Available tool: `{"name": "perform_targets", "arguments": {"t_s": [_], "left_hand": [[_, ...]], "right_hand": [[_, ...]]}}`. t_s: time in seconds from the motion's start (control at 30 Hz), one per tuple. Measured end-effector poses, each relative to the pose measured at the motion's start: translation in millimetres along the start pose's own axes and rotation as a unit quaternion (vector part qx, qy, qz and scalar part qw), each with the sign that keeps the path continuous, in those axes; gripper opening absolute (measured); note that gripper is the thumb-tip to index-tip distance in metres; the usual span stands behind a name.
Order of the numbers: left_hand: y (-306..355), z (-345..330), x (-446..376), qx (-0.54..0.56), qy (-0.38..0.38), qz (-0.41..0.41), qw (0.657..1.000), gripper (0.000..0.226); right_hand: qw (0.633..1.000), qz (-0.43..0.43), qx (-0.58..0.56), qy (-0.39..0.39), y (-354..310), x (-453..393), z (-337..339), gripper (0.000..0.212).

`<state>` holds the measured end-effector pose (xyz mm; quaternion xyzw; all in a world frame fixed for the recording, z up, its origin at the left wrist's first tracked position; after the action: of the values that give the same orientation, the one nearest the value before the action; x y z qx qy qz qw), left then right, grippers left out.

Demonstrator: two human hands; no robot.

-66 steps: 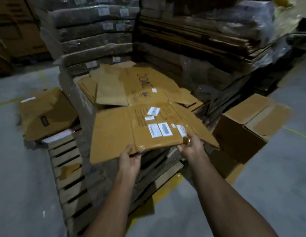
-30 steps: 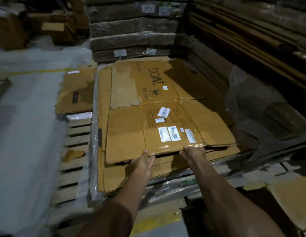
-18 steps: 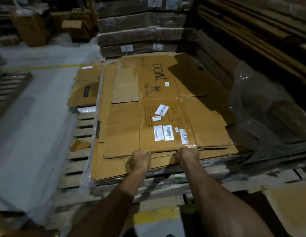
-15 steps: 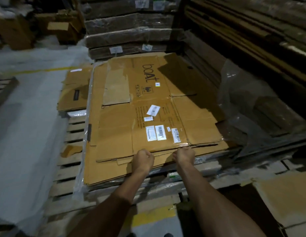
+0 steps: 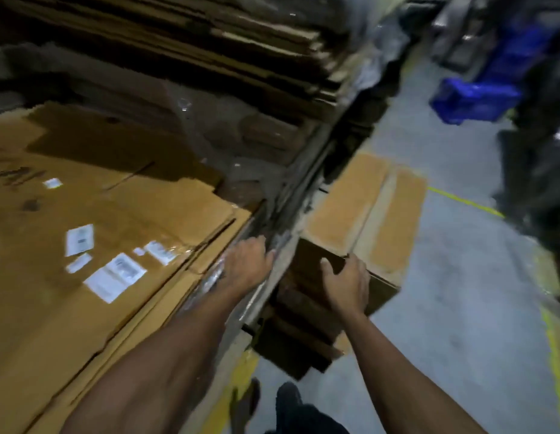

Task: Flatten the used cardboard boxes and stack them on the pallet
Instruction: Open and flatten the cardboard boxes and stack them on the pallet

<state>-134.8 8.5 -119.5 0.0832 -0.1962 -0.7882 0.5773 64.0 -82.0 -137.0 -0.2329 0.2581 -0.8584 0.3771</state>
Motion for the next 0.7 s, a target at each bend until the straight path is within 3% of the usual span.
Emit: {"name": "perform_targets", "arguments": {"t_s": [0.2,0.47,0.7], "left_hand": [[79.8,-24.0,-71.6,-0.054,-0.022,-0.058,0.997,0.047],[137.5,-82.6,-205.1,-0.116,-0.054,-0.009,0.992,0.059],[145.7,-136.7,-298.2,-0.123,-0.089,0.052,0.987,0.074]], "right_hand": [[0.992,-0.067,0.072,0.079,48.3,-71.0,62.2,0.078],[0.983,-0.122,0.116,0.078,97.3,-218.2,83.4,0.082],[0.98,-0.184,0.062,0.046,137.6,-320.5,71.0,0.085]]}}
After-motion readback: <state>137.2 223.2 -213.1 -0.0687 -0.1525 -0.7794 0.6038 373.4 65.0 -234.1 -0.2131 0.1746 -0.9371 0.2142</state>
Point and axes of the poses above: each hand's wrist, its own x-axis away from the middle knuckle, its own z-axis out of the back of the hand, y = z × x, the point moved 5 cm from there along -x, towards the middle knuckle
